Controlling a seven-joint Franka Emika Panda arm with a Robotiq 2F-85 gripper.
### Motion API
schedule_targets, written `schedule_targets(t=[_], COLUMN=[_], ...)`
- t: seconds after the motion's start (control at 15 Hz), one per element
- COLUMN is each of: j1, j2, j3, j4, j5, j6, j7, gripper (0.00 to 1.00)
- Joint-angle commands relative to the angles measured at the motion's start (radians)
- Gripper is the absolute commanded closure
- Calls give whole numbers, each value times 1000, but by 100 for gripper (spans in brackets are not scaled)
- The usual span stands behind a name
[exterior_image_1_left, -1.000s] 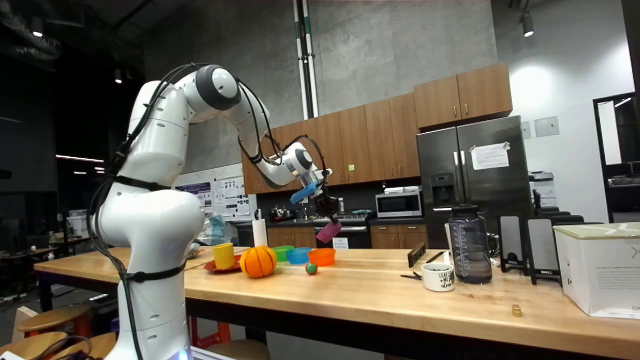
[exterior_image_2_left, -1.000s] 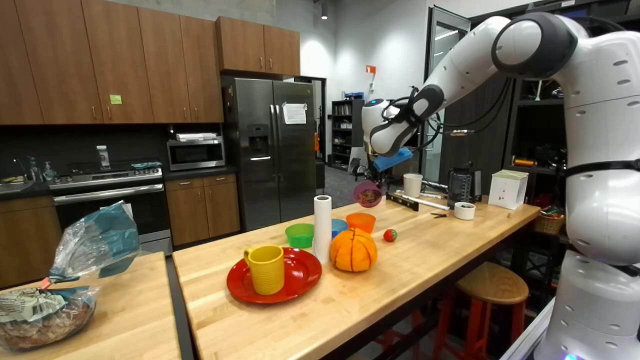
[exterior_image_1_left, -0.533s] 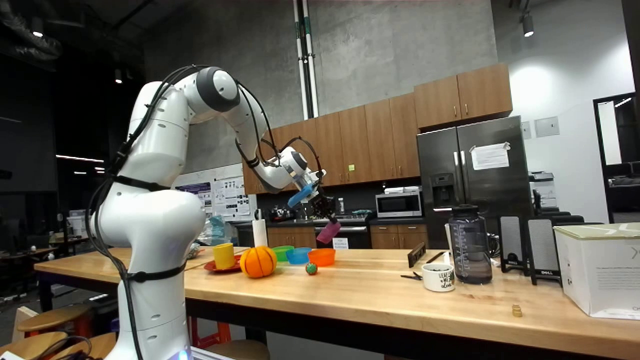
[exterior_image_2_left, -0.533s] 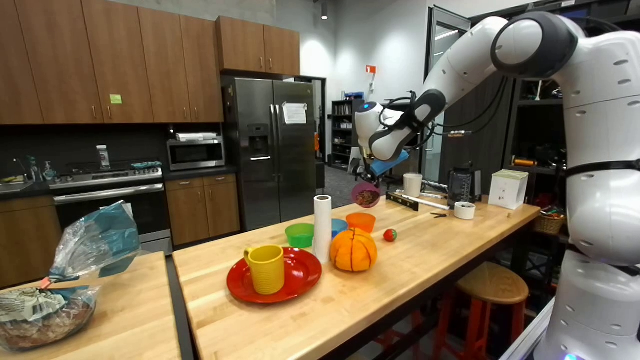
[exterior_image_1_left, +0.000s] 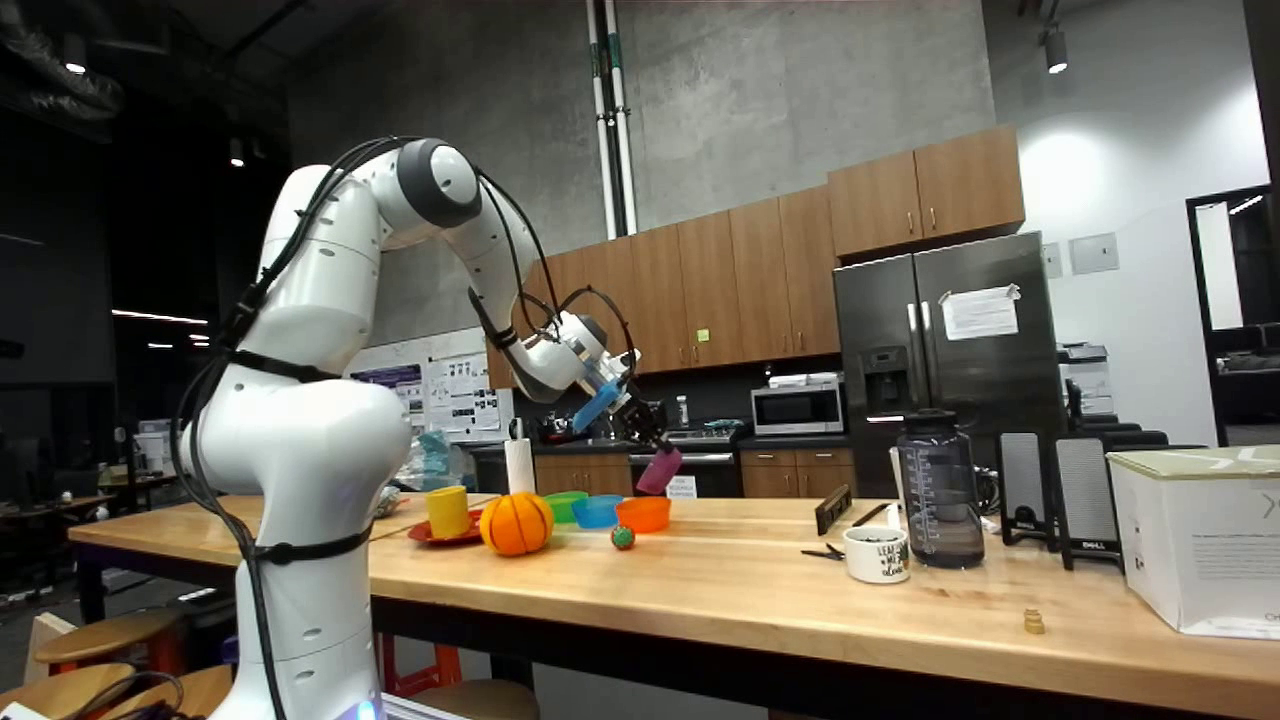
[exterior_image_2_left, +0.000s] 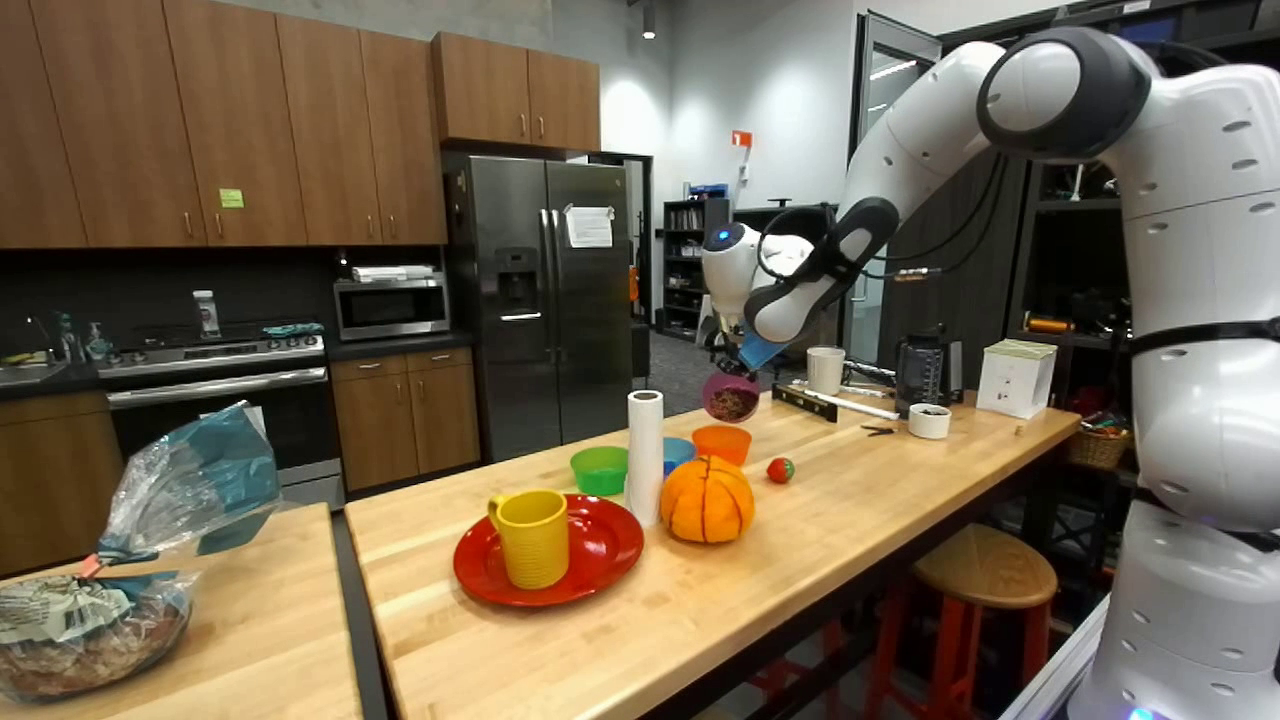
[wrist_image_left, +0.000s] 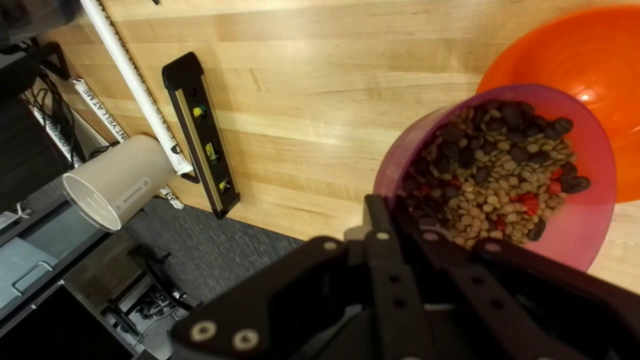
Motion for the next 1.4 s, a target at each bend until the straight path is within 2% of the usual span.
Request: schedule_targets(t=[0.0,0.67,1.33], j1=[15,5,-14], j2=[-2,-9,-16], j3=[6,57,89], j4=[-17,-65,-116], j5=[-144,-482,-690], j6=[10,-21,-51], j7=[121,405,624], gripper=[99,99,99])
